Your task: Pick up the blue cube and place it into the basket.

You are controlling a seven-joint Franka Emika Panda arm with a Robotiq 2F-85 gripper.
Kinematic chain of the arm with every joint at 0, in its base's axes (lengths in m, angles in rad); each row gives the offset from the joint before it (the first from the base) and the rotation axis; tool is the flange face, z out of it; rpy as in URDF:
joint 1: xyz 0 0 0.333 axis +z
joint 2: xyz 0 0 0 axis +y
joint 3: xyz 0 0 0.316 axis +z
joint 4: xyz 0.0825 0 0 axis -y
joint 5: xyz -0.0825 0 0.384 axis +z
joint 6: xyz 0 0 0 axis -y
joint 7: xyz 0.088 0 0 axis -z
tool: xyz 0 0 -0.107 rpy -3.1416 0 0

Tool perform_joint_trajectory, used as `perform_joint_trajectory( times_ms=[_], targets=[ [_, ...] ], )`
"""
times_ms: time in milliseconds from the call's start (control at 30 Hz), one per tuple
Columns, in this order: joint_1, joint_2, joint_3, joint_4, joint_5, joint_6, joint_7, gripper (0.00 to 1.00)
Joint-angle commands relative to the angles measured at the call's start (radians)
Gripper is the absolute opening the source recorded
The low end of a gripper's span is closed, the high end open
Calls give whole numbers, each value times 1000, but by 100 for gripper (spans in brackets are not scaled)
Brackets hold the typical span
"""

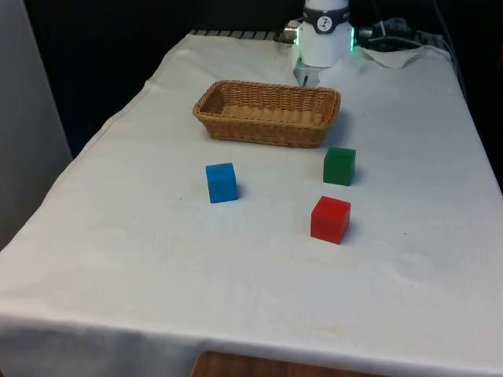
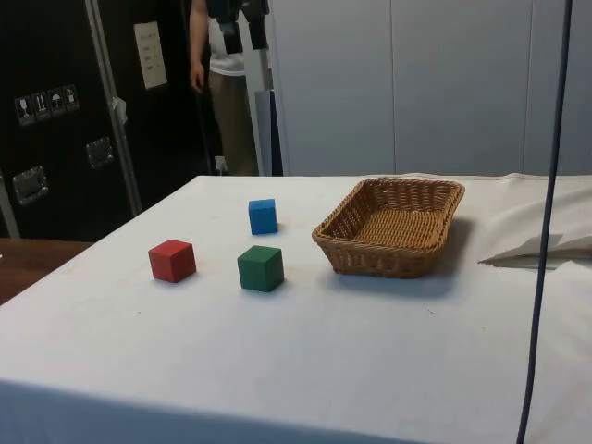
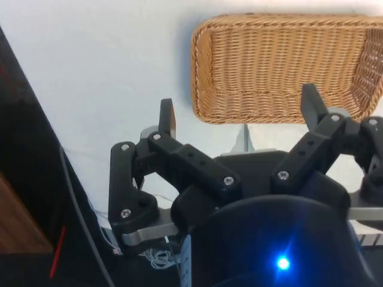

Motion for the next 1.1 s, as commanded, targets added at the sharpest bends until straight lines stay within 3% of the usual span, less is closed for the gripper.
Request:
perform_joint_trajectory(
  times_ms=[0, 367, 1067],
  targets=[
    [-4, 2, -4, -1, 2, 2, -9, 100],
    [-5, 5, -38, -7, 3, 1, -44, 100],
    [-7, 43, -85, -37, -3, 107, -39, 100]
  ],
)
